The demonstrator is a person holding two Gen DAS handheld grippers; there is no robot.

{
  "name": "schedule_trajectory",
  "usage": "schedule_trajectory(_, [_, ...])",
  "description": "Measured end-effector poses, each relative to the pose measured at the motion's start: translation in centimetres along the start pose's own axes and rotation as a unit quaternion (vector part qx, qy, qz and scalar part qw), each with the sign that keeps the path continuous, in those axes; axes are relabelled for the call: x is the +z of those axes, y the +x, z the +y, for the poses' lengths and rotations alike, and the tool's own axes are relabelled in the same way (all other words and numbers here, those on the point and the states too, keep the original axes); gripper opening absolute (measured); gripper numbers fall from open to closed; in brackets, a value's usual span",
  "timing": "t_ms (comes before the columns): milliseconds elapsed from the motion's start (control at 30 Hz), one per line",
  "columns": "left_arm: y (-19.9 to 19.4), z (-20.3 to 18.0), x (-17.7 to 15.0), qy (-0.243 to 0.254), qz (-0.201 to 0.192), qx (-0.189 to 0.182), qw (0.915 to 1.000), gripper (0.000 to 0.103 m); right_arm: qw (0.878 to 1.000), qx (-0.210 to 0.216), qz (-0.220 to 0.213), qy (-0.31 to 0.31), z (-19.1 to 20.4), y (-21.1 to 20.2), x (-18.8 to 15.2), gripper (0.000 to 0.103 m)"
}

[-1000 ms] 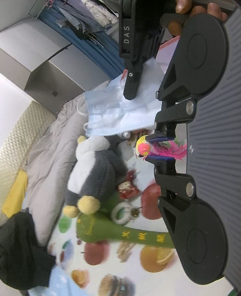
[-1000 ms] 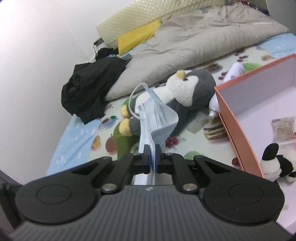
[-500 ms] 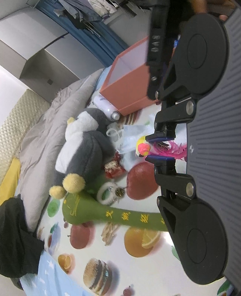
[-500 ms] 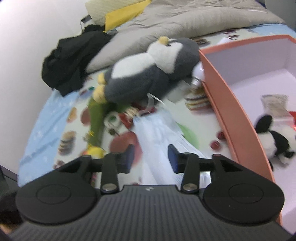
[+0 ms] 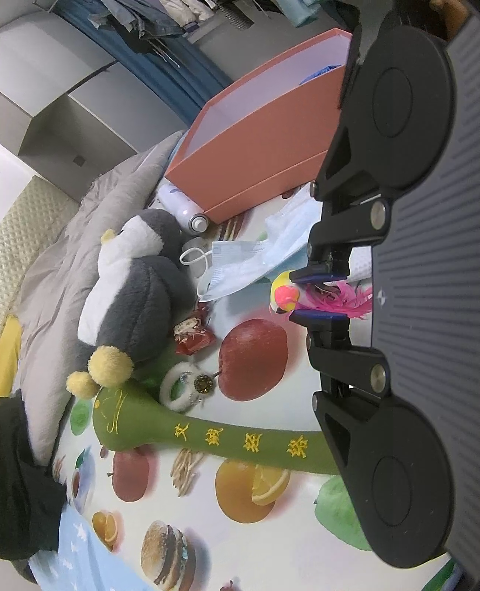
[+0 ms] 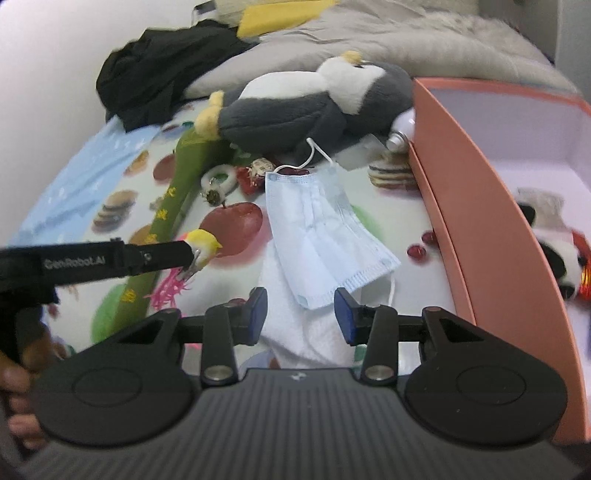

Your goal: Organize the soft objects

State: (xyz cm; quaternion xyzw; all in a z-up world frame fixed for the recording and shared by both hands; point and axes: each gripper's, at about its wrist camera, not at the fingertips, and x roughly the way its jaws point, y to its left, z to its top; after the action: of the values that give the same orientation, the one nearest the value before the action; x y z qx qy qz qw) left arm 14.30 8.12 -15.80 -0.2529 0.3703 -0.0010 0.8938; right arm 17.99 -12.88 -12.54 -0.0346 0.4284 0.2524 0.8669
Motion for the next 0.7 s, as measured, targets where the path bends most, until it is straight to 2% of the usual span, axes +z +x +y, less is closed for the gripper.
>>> schedule_trajectory(167, [0.1,0.0,0.0,0.001,0.001,0.004,1.0000,0.018,0.998,-0.007,-0.015,-0.065,1.5,1.6,0.5,0.043])
schedule_trajectory(267, [0.2,0.1,0.1,-0.001,0.001,0.005,1.0000,0.018,0.996,-0.023,-0.002,-0.090,1.8,3.4,0.6,0.042])
schedule_trajectory(300, [0.2,0.1,0.1,-0.001,0.002,0.006,1.0000,0.018,0.995,-0.025,0.004,-0.094,1.7,4.0,0.6,0.038])
schedule_trajectory(367, [0.1,0.0,0.1,-0.001,0.002,0.006,1.0000,0.018,0.994,-0.031,0.016,-0.099,1.5,4.9,0.7,0.025])
schedule_trajectory(400, [0.1,0.0,0.1,-0.001,0.002,0.006,1.0000,0.018,0.994,-0.034,0.023,-0.100,1.4,5.2,0.7,0.010])
schedule_trajectory(433, [0.1,0.0,0.1,0.000,0.001,0.005,1.0000,0.018,0.994,-0.036,0.025,-0.098,1.2,5.3,0.8,0.007])
schedule_trajectory(700, [-0.9,-0.9,1.7,0.007,-0.012,0.001,0.9999,0.018,0.998,-0.024,-0.018,-0.056,-0.1,2.1,3.4,0.004])
